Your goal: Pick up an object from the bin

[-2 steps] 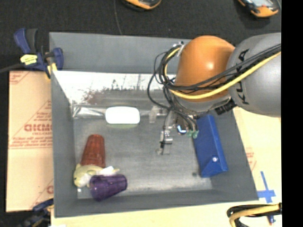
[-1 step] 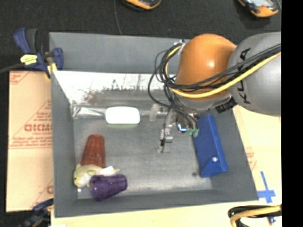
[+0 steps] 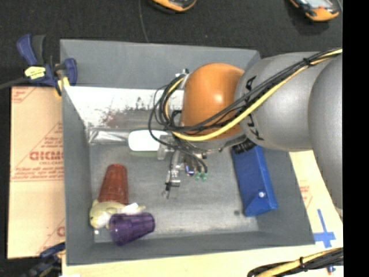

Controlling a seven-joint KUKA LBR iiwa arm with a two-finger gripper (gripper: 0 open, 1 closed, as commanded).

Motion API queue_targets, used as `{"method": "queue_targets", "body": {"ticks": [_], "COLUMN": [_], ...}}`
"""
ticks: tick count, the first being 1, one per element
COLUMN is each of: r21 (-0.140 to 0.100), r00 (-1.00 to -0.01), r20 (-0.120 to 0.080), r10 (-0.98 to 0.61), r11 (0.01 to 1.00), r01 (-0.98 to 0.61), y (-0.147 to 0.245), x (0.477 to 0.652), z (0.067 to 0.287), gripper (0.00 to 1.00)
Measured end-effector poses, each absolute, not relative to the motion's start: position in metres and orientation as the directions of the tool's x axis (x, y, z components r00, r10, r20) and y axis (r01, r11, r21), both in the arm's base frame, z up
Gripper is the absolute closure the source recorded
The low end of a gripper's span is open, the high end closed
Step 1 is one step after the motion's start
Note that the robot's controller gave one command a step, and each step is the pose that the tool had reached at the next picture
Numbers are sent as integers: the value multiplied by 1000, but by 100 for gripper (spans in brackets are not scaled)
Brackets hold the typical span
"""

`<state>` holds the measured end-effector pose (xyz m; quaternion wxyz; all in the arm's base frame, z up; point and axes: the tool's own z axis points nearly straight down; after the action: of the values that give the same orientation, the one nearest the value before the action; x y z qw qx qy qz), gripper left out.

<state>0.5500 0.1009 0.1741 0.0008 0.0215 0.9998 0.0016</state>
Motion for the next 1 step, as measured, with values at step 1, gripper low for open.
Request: {"method": "queue_targets", "body": {"ticks": [1], "r21": [-2], "r00": [-983], "r20": [-10], "r10": [-182], "r11": [983], "r01": [-182], "y": [111], "x": [531], "z": [143], "gripper": [0]}}
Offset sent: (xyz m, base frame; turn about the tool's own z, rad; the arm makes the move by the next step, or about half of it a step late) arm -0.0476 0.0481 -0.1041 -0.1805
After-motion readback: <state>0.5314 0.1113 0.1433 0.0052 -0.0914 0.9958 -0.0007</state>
